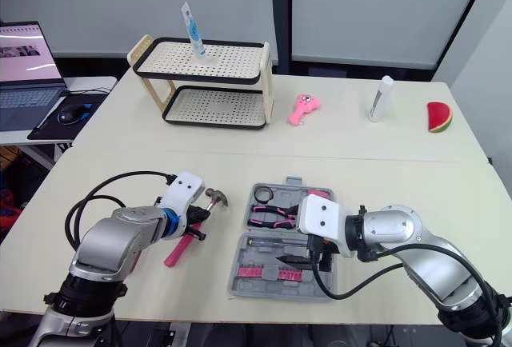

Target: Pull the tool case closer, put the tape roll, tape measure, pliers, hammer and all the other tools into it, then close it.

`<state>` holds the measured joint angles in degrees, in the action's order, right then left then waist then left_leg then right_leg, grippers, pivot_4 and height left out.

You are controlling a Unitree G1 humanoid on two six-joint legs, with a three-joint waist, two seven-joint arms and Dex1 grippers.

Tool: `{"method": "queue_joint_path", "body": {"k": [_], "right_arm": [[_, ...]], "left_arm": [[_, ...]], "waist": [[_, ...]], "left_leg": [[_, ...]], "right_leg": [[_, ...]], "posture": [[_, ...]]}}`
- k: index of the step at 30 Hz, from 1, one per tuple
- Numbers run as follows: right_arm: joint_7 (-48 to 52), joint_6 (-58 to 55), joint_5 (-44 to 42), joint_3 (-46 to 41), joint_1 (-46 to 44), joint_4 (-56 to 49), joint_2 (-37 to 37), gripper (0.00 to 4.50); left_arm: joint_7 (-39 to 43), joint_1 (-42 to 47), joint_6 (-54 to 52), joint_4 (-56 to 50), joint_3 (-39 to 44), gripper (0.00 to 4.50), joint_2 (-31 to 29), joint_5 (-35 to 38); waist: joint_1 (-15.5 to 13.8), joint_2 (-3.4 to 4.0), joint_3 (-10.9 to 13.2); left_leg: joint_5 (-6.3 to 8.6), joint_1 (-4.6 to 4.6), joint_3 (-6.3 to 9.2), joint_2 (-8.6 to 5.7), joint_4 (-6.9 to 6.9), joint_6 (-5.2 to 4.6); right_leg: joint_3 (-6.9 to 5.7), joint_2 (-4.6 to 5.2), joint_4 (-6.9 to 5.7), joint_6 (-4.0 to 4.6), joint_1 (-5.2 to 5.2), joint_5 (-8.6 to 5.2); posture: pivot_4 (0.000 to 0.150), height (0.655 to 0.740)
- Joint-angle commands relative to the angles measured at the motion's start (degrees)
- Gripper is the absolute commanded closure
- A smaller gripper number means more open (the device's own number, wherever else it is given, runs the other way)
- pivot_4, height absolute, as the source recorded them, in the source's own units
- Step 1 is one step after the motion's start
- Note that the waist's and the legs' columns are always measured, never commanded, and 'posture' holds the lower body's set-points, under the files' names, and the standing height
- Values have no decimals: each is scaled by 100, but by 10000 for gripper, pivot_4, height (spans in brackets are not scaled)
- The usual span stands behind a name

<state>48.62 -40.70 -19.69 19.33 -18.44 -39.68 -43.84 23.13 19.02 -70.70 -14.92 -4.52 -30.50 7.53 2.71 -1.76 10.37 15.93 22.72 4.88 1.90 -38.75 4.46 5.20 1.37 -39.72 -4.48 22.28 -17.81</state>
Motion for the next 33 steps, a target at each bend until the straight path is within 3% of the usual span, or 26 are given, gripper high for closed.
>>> {"method": "queue_joint_path", "body": {"k": [1, 7, 8, 16, 21, 24, 33], "right_arm": [[57, 80, -16, -92, -4, -85, -24, 0], [93, 51, -19, -140, 4, -112, -56, 0], [89, 45, -23, -155, 3, -122, -53, 0], [38, 87, -146, -426, 115, -259, 17, 0], [-141, -33, -342, -665, 253, -432, 152, 0], [-226, -101, -372, -704, 287, -478, 169, 0], [-366, -185, -405, -643, 263, -504, 160, 0]], "left_arm": [[-261, -75, 97, 71, 177, 44884, 145, -74], [-374, -263, 421, 206, 506, 44884, 333, 50], [-380, -303, 512, 200, 546, 37800, 347, 48], [46, -852, 695, -513, 951, 14474, -65, 392], [887, -1341, 2051, -675, 1629, 234, -188, 1001], [1308, -1614, 3172, -499, 1645, 234, -65, 1091], [432, -1532, 3572, 298, 1115, 234, 487, 493]], "waist": [[-4, 0, 0], [-10, 3, -1], [-6, 3, -1], [-36, 4, -1], [-72, 6, 1], [-105, 6, -1], [-106, 7, -3]], "left_leg": [[0, -1, 0, -1, 1, 0], [0, -4, 0, -1, 3, 0], [0, -4, 0, -1, 4, 0], [1, 3, 4, -1, 9, 2], [0, -1, 0, 1, 29, 4], [-1, -2, -3, 0, 36, 6], [-1, -4, -2, -2, 49, 4]], "right_leg": [[0, 0, 0, 0, -1, 0], [0, 1, 6, 0, -3, 0], [0, 1, 7, 0, -4, 0], [-3, 4, 24, 1, -3, 1], [-5, 7, 31, 2, -2, 1], [-7, 14, 45, 3, -6, 2], [-11, 13, 63, 1, -10, 6]], "posture": [[1500, 7350], [1500, 7350], [1500, 7350], [1500, 7350], [1500, 7350], [1500, 7350], [1500, 7350]]}}
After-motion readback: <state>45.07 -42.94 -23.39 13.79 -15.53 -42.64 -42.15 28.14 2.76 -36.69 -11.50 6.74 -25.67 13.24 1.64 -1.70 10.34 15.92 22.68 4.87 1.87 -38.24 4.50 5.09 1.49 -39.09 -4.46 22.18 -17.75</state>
